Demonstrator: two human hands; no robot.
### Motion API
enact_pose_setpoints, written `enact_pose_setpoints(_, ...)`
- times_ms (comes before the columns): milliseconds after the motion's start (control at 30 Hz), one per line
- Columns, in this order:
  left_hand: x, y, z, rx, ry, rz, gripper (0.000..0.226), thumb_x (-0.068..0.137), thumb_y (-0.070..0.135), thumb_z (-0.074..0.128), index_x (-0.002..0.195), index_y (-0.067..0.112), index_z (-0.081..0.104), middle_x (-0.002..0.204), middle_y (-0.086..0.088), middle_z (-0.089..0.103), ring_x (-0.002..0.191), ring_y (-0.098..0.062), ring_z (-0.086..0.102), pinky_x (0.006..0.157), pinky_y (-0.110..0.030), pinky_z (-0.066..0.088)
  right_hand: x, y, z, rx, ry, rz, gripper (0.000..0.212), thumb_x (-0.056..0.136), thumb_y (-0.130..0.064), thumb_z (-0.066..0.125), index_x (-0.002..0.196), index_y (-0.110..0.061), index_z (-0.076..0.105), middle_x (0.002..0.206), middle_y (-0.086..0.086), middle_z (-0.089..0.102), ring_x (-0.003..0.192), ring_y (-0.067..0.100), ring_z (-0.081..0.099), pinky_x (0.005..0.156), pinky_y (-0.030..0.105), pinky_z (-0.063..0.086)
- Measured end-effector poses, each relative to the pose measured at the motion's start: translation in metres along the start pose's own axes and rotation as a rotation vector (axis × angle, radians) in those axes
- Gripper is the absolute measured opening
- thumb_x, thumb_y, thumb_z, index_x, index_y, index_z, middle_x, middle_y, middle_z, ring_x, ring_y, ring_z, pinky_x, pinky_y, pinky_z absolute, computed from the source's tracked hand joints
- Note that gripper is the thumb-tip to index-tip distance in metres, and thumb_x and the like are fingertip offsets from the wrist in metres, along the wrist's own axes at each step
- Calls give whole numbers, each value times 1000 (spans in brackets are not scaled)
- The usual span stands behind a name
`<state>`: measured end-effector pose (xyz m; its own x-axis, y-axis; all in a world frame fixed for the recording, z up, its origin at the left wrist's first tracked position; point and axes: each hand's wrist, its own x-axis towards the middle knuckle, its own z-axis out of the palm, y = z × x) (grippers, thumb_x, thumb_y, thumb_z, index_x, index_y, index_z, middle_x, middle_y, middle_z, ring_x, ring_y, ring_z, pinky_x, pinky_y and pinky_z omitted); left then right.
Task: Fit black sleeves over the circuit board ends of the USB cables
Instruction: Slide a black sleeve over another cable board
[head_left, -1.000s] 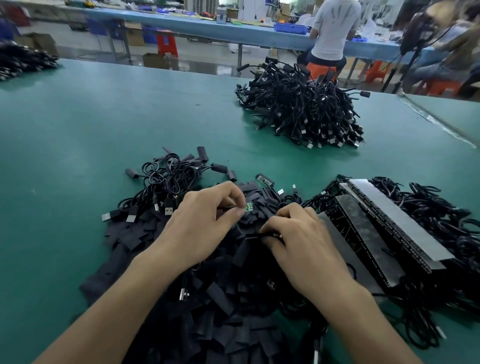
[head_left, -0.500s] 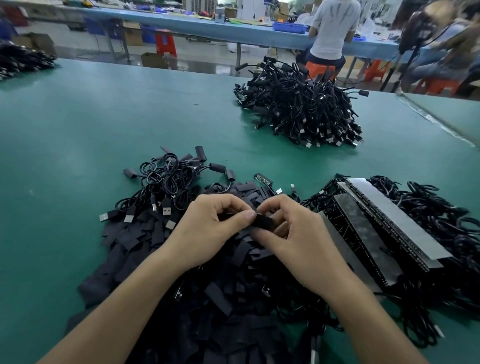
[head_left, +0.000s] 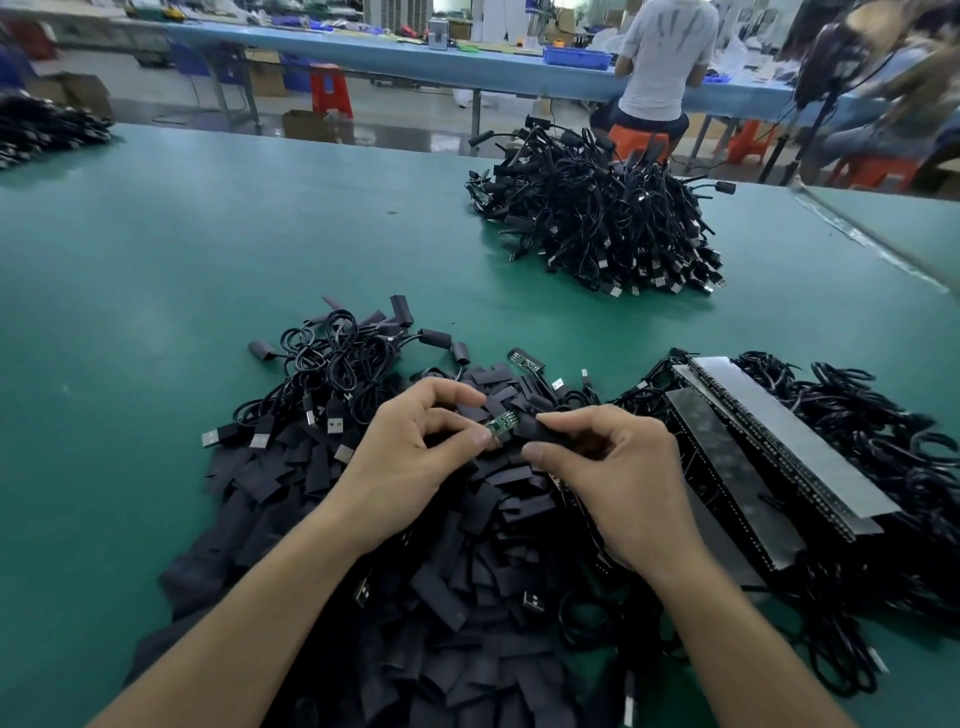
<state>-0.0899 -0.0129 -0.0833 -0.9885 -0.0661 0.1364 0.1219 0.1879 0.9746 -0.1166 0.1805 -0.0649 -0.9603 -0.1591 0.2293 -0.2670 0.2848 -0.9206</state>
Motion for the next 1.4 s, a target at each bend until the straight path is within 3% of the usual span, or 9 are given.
enact_pose_setpoints(133, 0, -2, 1, 43, 10, 53, 14, 90, 9, 71, 93, 23, 72, 87, 5, 76, 85, -8, 71, 80, -16, 51, 1, 1, -1, 38, -18, 38, 23, 68, -10, 89, 83, -23, 78, 72, -6, 75, 61, 5, 68, 60, 14, 50)
enact_pose_setpoints(267, 0, -2, 0, 101, 14, 95, 16, 92, 9, 68, 93, 24, 75, 84, 9, 74, 79, -2, 65, 75, -12, 48, 1, 2, -4, 67, -68, 54, 26, 68, -7, 88, 87, -21, 76, 71, -5, 75, 61, 5, 69, 62, 14, 52)
enact_pose_setpoints(567, 0, 0, 0, 140, 38, 109, 14, 94, 12, 66, 94, 23, 75, 82, 4, 72, 77, -11, 63, 74, -20, 51, 3, 5, -5, 64, -104, 79, 22, 70, -4, 86, 87, -15, 77, 69, 0, 75, 64, 13, 72, 66, 20, 56)
enact_pose_setpoints(700, -1, -1, 0, 151, 16, 104, 14, 93, 13, 67, 92, 25, 76, 82, -4, 72, 80, -23, 65, 77, -34, 53, 3, 8, -4, 35, -102, 64, 22, 69, -4, 86, 88, -12, 78, 70, -1, 75, 63, 10, 71, 63, 16, 52)
enact_pose_setpoints(867, -1, -1, 0, 180, 4, 113, 14, 92, 14, 69, 91, 26, 76, 83, -3, 73, 81, -25, 67, 79, -42, 54, 3, 10, -4, -13, -88, 50, 26, 68, -7, 88, 90, -18, 78, 74, -1, 74, 67, 12, 71, 66, 20, 54)
enact_pose_setpoints(1100, 1, -1, 0, 139, -24, 88, 15, 89, 8, 72, 89, 22, 76, 84, 5, 75, 78, -5, 69, 74, -14, 49, 4, 9, -4, -119, -158, -23, 30, 67, -11, 89, 86, -32, 78, 75, -11, 67, 58, -1, 55, 59, 10, 41)
enact_pose_setpoints(1267, 0, 2, 0, -5, -26, 18, 11, 87, 7, 73, 92, 16, 69, 79, -1, 76, 70, -4, 68, 69, -11, 48, 3, 7, -3, -92, -137, -37, 27, 66, -16, 90, 86, -31, 78, 80, -12, 70, 65, 4, 61, 64, 17, 48)
enact_pose_setpoints(1400, -1, 3, 2, 16, -95, -1, 14, 86, 8, 74, 91, 19, 67, 76, 2, 75, 66, -3, 64, 66, -15, 48, 0, 6, -1, -115, -195, -79, 30, 68, -14, 89, 91, -28, 78, 83, -9, 69, 76, 3, 64, 69, 12, 47)
